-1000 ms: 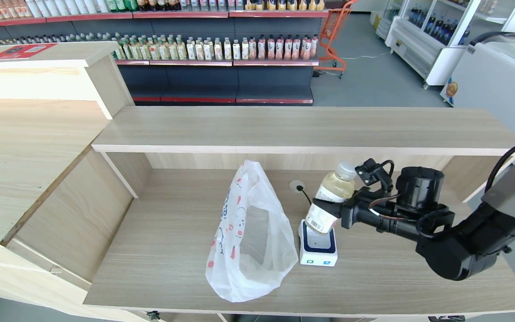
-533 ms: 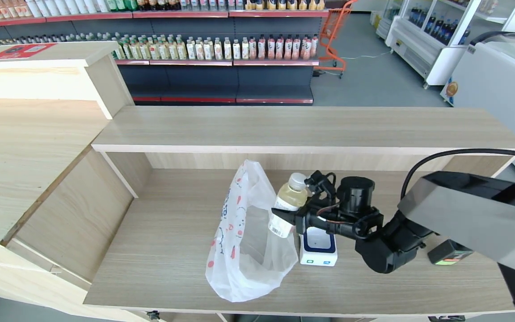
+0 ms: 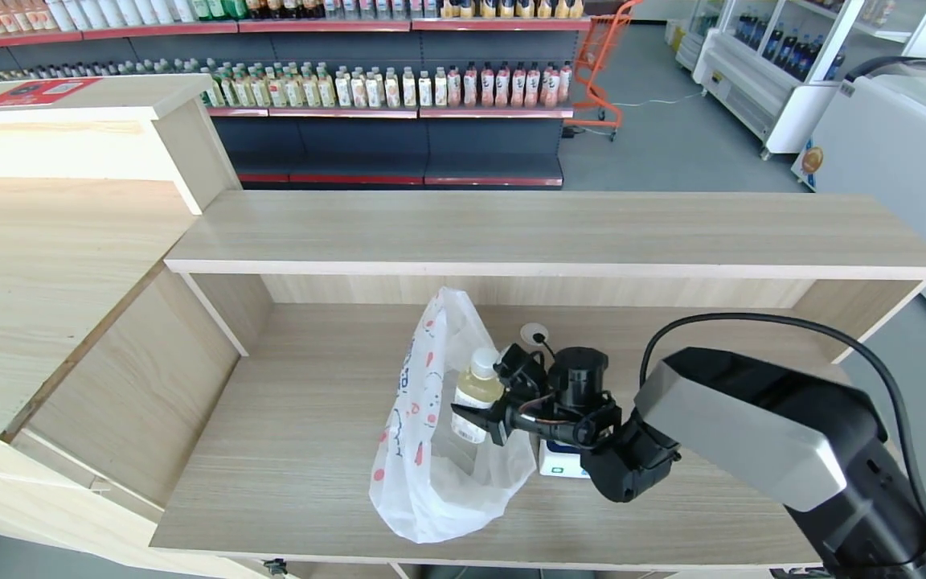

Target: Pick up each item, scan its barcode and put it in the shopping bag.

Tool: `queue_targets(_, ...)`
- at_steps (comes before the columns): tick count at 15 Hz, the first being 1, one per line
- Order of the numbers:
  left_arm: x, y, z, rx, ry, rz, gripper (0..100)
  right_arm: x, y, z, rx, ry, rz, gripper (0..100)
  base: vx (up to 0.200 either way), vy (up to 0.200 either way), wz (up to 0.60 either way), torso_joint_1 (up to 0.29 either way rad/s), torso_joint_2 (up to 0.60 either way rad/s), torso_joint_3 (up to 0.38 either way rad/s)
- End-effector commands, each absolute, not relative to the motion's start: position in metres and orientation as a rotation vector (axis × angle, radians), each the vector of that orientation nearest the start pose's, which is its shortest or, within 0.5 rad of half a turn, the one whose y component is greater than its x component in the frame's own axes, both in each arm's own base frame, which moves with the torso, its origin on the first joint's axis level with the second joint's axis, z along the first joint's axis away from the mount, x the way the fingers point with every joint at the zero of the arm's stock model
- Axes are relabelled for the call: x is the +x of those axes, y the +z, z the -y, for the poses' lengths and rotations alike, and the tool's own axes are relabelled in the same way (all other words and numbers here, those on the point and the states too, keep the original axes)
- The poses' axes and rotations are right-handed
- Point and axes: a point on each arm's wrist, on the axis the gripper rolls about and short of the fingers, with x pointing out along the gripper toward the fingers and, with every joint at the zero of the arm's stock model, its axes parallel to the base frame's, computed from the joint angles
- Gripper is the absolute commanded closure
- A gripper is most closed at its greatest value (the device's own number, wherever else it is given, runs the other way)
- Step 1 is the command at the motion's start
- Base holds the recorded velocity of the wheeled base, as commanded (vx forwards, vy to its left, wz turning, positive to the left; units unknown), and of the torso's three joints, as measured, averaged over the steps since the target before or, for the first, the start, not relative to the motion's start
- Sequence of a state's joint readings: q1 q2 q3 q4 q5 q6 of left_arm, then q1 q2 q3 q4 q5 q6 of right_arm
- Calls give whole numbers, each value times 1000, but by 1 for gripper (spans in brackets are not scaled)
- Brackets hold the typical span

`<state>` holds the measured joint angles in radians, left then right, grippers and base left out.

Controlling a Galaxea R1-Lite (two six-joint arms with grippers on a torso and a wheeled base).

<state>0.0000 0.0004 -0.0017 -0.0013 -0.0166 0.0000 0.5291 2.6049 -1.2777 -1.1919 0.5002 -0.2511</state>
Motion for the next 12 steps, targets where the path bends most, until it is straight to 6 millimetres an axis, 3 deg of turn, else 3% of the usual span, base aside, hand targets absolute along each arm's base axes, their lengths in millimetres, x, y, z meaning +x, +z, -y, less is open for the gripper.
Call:
queue_targets(1, -23, 76, 0, 0, -17, 3, 0, 405, -34, -263, -237, 1065, -11, 100, 0, 0, 0, 0, 0, 0)
queue_targets(8, -23, 76, 0, 0, -17, 3, 0, 409, -46, -269, -307, 1055, 33, 100, 0, 0, 0, 0, 0, 0)
queue_targets(9, -23, 76, 0, 0, -17, 3, 0, 409, -45, -269, -307, 1055, 35, 0, 0, 0, 0, 0, 0, 0)
queue_targets(12, -23, 76, 0, 0, -17, 3, 0, 407, -42, -262, -299, 1045, 22, 0, 0, 0, 0, 0, 0, 0)
